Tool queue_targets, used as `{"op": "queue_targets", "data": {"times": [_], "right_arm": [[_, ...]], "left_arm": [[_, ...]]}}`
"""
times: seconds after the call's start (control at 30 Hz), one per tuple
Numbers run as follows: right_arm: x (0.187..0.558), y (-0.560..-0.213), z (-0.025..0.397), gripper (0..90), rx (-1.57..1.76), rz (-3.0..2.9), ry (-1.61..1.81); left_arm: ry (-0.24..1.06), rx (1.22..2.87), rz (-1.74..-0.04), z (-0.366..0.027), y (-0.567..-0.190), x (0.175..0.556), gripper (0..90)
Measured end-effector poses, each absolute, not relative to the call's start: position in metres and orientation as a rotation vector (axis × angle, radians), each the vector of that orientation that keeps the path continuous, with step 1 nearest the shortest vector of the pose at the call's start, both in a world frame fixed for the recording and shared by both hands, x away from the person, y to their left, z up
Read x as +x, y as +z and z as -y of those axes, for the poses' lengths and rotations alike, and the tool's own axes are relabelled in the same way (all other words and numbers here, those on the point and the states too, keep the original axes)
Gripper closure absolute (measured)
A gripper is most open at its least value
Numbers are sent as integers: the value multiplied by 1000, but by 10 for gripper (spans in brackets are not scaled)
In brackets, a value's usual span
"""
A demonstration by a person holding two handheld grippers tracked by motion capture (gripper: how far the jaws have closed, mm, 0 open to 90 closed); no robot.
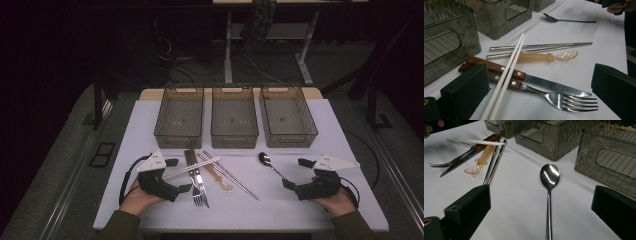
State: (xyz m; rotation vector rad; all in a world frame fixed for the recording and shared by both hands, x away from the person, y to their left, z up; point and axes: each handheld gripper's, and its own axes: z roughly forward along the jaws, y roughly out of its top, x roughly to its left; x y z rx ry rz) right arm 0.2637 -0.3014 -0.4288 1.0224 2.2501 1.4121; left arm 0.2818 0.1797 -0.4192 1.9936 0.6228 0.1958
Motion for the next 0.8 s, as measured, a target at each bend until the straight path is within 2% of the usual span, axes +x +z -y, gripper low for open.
{"op": "queue_targets", "data": {"times": [0.37,0.8], "right_arm": [[261,-429,301,19,1011,-2261,1413],[260,-428,298,19,1004,-2267,1403]], "left_arm": [[214,2007,-654,-185,-419,282,16],[241,2037,-697,-202,-420,286,147]]}}
